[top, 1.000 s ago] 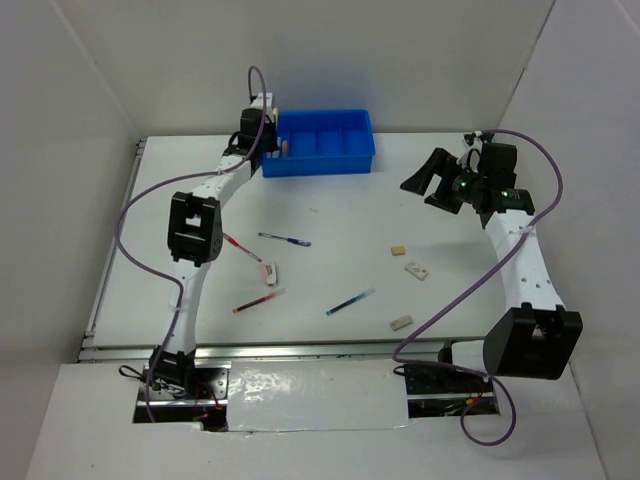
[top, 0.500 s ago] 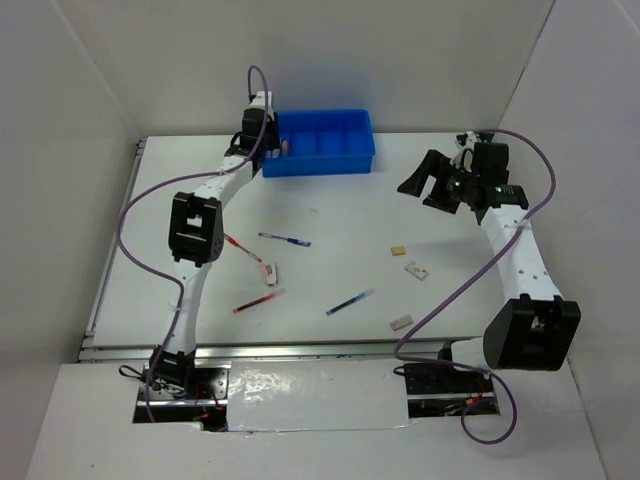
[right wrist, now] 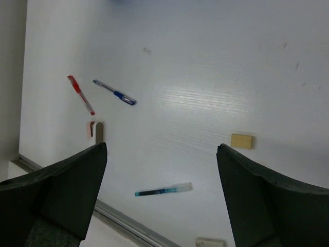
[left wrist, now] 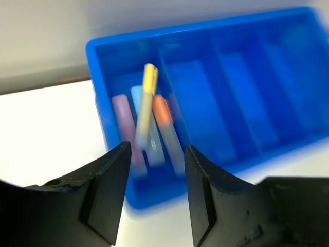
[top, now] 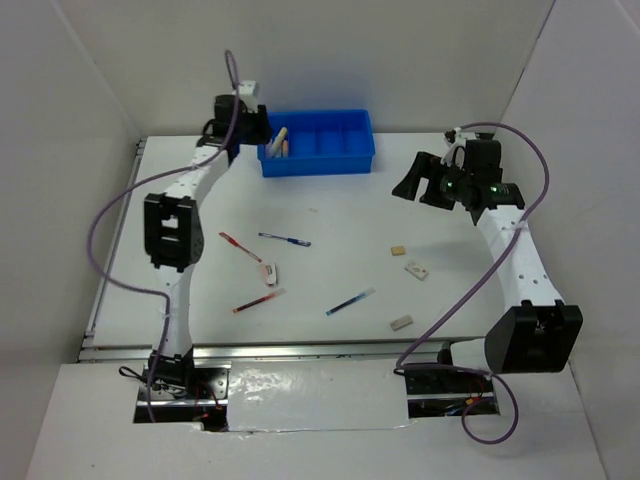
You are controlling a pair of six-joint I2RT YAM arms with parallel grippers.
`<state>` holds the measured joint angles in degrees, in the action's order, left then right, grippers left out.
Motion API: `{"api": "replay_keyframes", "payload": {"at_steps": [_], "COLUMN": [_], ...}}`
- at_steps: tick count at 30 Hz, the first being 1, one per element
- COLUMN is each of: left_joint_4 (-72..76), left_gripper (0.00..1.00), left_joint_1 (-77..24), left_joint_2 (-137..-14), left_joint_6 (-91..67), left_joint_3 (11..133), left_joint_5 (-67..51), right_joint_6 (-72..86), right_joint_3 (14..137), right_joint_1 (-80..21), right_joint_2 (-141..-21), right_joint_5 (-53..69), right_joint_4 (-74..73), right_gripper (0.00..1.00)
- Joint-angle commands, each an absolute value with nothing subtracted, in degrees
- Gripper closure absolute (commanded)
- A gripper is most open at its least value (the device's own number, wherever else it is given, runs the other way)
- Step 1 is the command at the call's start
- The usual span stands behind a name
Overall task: Sort the stationery into containers
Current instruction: Place the pen in the storage box, then pick up the pen from the center of the board.
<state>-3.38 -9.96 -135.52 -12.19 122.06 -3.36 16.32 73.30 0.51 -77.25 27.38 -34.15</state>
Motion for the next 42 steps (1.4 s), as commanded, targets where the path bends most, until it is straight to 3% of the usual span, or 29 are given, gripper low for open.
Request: {"api": "replay_keyframes", "payload": {"at_steps": [1, 2, 4, 6, 8, 12, 22, 30, 37, 42], "left_joint_4": [-2.72, -4.46, -11.21, -27.62, -45.67, -59.03, -65.66, -56.34, -57.66, -52.22], "left_gripper": [0.42, 0.4, 0.4, 0.4, 0.41, 0.41, 0.44, 0.45, 0.47, 0.51], "left_joint_1": [-0.81, 3.91, 8.07, 13.43, 16.16, 15.39, 4.24, -4.47, -5.1, -5.71], "left_joint_2": [-115.8, -114.36, -112.16, -112.67, -113.9, -111.81, -114.34, -113.73, -117.95, -115.76], "left_joint_6": [-9.24, -6.1, -0.82, 13.4, 30.38, 53.76, 81.72, 85.69, 87.54, 90.79], "left_joint_3": [115.87, 113.75, 112.67, 116.0, 118.73, 111.03, 96.79, 87.01, 88.6, 80.97], "left_joint_5": [-27.71, -37.87, -45.58, -53.05, -53.79, -45.99, -38.85, -30.68, -29.01, -24.88], "right_joint_6": [8.38, 7.22, 5.37, 4.66, 3.87, 3.25, 2.11, 2.2, 1.76, 1.58], "right_joint_3": [74.19, 73.66, 71.81, 70.85, 70.58, 70.22, 69.96, 70.31, 71.1, 71.28], "right_joint_1": [0.35, 0.35, 0.35, -1.93, -2.46, -4.12, -6.06, -6.33, -7.03, -7.38], "right_joint_2": [-72.34, -71.64, -70.23, -69.7, -69.52, -69.17, -70.05, -71.72, -72.95, -73.56], "right_joint_5": [29.08, 30.92, 31.9, 31.91, 32.43, 33.05, 32.87, 32.52, 33.22, 33.49], "right_joint_4": [-35.94, -36.12, -36.56, -37.0, -37.53, -37.53, -38.15, -38.58, -39.11, -39.2], "right_gripper": [0.07, 0.07, 0.08, 0.09, 0.11, 0.14, 0.15, 0.15, 0.16, 0.16]}}
